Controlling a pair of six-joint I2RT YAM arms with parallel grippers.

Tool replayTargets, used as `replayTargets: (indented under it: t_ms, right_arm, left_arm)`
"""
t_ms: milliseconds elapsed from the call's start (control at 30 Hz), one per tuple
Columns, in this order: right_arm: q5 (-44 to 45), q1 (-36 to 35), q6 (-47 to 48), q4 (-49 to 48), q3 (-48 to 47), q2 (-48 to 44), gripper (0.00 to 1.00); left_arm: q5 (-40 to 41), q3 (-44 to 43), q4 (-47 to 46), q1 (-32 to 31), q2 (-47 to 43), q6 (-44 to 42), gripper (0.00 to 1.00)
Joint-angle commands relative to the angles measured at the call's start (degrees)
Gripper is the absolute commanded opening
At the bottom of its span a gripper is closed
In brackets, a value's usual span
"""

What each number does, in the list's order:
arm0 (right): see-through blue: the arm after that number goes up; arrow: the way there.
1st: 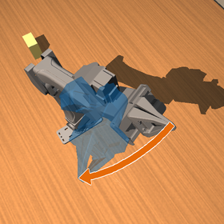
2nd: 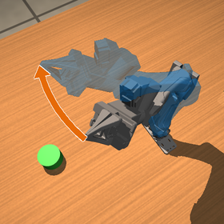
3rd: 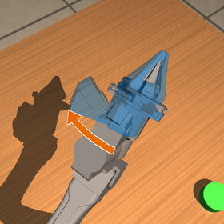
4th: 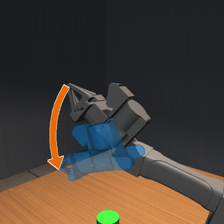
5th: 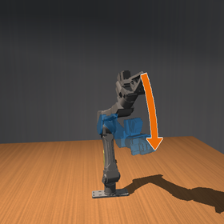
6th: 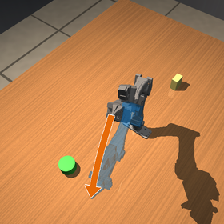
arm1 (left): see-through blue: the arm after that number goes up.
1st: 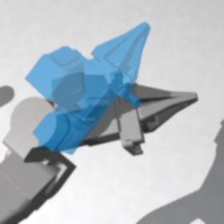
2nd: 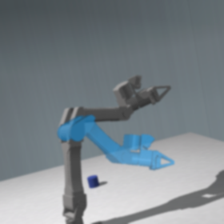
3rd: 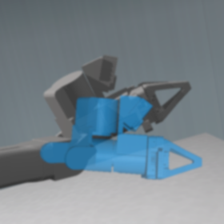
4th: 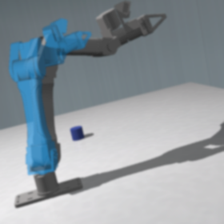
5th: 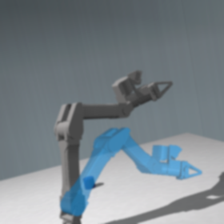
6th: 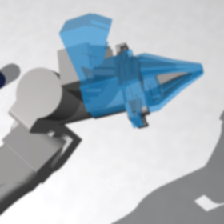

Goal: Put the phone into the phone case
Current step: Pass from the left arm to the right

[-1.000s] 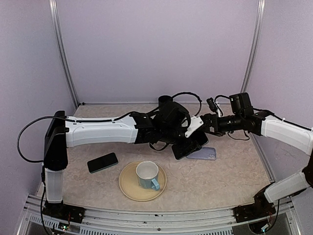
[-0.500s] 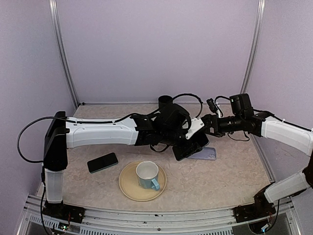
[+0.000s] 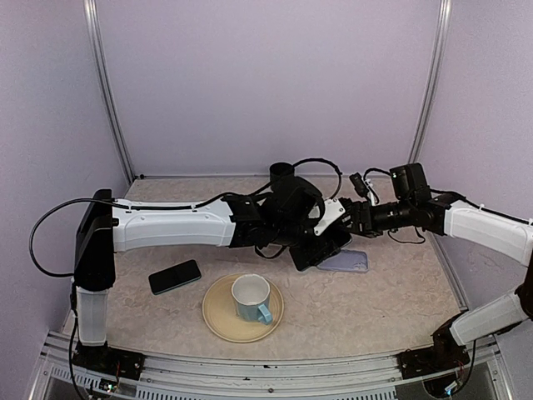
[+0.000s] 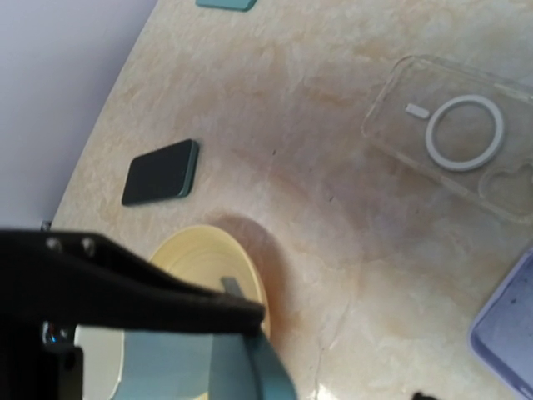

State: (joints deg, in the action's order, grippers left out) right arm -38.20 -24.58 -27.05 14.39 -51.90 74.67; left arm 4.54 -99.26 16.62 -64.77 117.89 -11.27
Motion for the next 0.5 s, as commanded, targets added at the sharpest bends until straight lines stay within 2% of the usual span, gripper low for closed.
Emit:
replayTargets:
  t_ms: [0,267,467]
  right_arm:
    - [-2.8,-0.1,0.8,0.7,0.6,0.7,0.70]
    - [-4.2,-0.1,1.7,1.6,0.4,3.0,0.56]
    - [-5.1,-0.1,1.7,1.4,0.2,3.9,0.38]
  left_arm:
    - [0.7,-0.2,-1.7,0.0,-2.1,-0.9,0.00]
    - [0.8,-0.5,-1.6,0.0,-1.7,-1.5,0.00]
    - [0.3,-0.4,-1.8,0.0,-1.4,-1.4,0.00]
